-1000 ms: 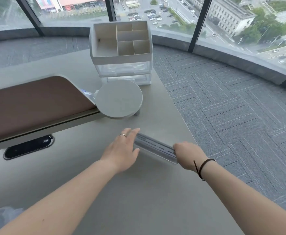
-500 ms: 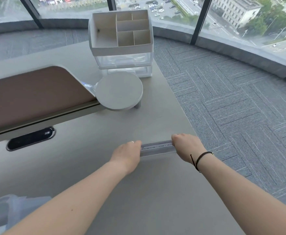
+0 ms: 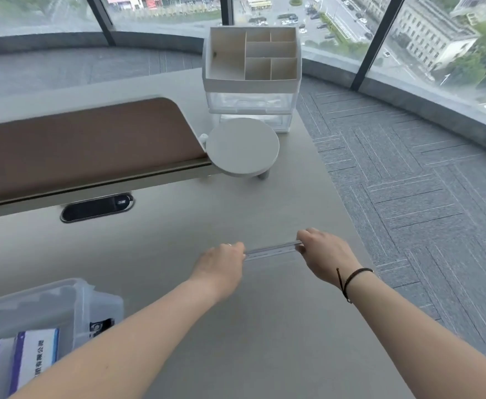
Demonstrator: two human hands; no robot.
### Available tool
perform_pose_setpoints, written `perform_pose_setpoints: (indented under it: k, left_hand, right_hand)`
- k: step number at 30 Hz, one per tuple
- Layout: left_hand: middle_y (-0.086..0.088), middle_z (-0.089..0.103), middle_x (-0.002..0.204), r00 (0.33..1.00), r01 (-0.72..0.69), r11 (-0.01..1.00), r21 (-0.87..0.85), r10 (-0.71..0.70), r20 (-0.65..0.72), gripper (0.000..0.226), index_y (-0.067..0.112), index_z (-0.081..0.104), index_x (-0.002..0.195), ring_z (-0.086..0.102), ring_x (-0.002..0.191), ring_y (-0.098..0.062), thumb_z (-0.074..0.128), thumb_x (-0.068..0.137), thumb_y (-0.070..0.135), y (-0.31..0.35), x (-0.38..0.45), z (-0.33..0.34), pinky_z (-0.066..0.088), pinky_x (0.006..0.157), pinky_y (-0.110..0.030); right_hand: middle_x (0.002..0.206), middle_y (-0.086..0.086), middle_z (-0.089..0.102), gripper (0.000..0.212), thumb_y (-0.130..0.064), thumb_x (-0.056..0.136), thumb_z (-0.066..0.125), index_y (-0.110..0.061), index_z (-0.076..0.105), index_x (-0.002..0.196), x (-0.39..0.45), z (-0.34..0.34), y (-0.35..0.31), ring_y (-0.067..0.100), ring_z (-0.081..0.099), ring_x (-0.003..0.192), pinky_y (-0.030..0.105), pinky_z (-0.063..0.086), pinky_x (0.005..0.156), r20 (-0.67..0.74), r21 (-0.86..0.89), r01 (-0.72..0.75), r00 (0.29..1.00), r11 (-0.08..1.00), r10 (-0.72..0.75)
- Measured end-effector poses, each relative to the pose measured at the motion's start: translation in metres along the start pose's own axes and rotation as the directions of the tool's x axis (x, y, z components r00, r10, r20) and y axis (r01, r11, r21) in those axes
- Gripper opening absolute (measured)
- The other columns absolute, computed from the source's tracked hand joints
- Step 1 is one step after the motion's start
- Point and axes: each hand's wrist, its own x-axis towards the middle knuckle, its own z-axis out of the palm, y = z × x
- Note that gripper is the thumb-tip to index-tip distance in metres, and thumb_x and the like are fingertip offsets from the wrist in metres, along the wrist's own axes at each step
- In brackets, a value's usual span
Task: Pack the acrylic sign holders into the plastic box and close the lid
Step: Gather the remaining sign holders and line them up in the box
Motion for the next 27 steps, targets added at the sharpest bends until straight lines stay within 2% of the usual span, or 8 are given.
perform_pose_setpoints:
  k: [3, 6, 10, 16, 20, 23, 27]
  left_hand:
    - [-0.014, 0.065, 0.101, 0.997, 0.037, 0.998, -0.041, -0.04, -0.064, 0.027, 0.014, 0.056, 0.104, 0.061, 0.092, -0.039, 0.034, 0.103, 0.029, -0.018, -0.03, -0.018, 0.045, 0.072, -0.039]
    - [-0.01, 0.066, 0.098, 0.988, 0.061, 0.993, -0.105, -0.075, -0.138, 0.027, 0.015, 0.056, 0.103, 0.061, 0.092, -0.038, 0.036, 0.103, 0.032, -0.038, -0.061, -0.038, 0.048, 0.073, -0.039]
    - [-0.002, 0.067, 0.092, 0.956, 0.083, 0.982, -0.17, -0.127, -0.265, 0.026, 0.018, 0.059, 0.1, 0.06, 0.086, -0.033, 0.038, 0.102, 0.034, -0.064, -0.099, -0.063, 0.041, 0.066, -0.034]
    - [0.0, 0.068, 0.076, 0.848, 0.056, 0.977, -0.204, -0.154, -0.507, 0.032, 0.019, 0.064, 0.09, 0.061, 0.074, -0.032, 0.045, 0.098, 0.044, -0.11, -0.155, -0.096, 0.05, 0.066, -0.037]
    - [0.004, 0.061, 0.06, 0.773, 0.07, 0.976, -0.208, -0.185, -0.607, 0.039, 0.019, 0.064, 0.079, 0.058, 0.063, -0.029, 0.047, 0.094, 0.051, -0.151, -0.202, -0.113, 0.046, 0.057, -0.034]
    - [0.009, 0.047, 0.052, 0.762, 0.084, 0.968, -0.237, -0.215, -0.61, 0.036, 0.019, 0.064, 0.076, 0.054, 0.059, -0.027, 0.054, 0.093, 0.05, -0.184, -0.242, -0.116, 0.035, 0.053, -0.03]
    - [0.004, 0.05, 0.051, 0.789, 0.121, 0.957, -0.265, -0.255, -0.559, 0.045, 0.018, 0.058, 0.07, 0.052, 0.055, -0.023, 0.047, 0.09, 0.056, -0.224, -0.292, -0.103, 0.04, 0.05, -0.031]
  right_hand:
    - [0.101, 0.001, 0.058, 0.019, -0.036, 0.099, 0.045, -0.02, 0.054, 0.104, -0.002, -0.019, -0.032, 0.03, 0.061, 0.09, 0.038, 0.05, 0.07, -0.044, 0.027, 0.057, 0.997, 0.998, -0.056]
    - [0.105, -0.002, 0.059, 0.027, -0.045, 0.097, 0.048, -0.023, 0.056, 0.11, -0.005, -0.045, -0.067, 0.028, 0.061, 0.095, 0.035, 0.046, 0.07, -0.099, 0.01, 0.134, 0.986, 0.991, -0.133]
    - [0.108, -0.003, 0.059, 0.033, -0.051, 0.096, 0.047, -0.024, 0.055, 0.113, -0.008, -0.075, -0.113, 0.027, 0.061, 0.098, 0.034, 0.042, 0.067, -0.14, -0.043, 0.205, 0.968, 0.978, -0.21]
    - [0.106, -0.005, 0.057, 0.032, -0.054, 0.096, 0.044, -0.026, 0.053, 0.11, -0.011, -0.112, -0.19, 0.026, 0.061, 0.093, 0.033, 0.038, 0.064, -0.188, -0.13, 0.32, 0.921, 0.938, -0.34]
    - [0.099, -0.006, 0.058, 0.03, -0.052, 0.096, 0.046, -0.025, 0.053, 0.106, -0.014, -0.129, -0.254, 0.026, 0.061, 0.088, 0.032, 0.033, 0.062, -0.2, -0.183, 0.446, 0.855, 0.876, -0.478]
    - [0.097, -0.007, 0.058, 0.028, -0.052, 0.094, 0.048, -0.027, 0.054, 0.105, -0.016, -0.13, -0.302, 0.026, 0.061, 0.086, 0.032, 0.033, 0.062, -0.187, -0.2, 0.548, 0.792, 0.812, -0.581]
    - [0.099, -0.009, 0.061, 0.027, -0.053, 0.094, 0.049, -0.029, 0.055, 0.103, -0.019, -0.115, -0.359, 0.024, 0.061, 0.087, 0.033, 0.042, 0.062, -0.129, -0.172, 0.671, 0.711, 0.721, -0.692]
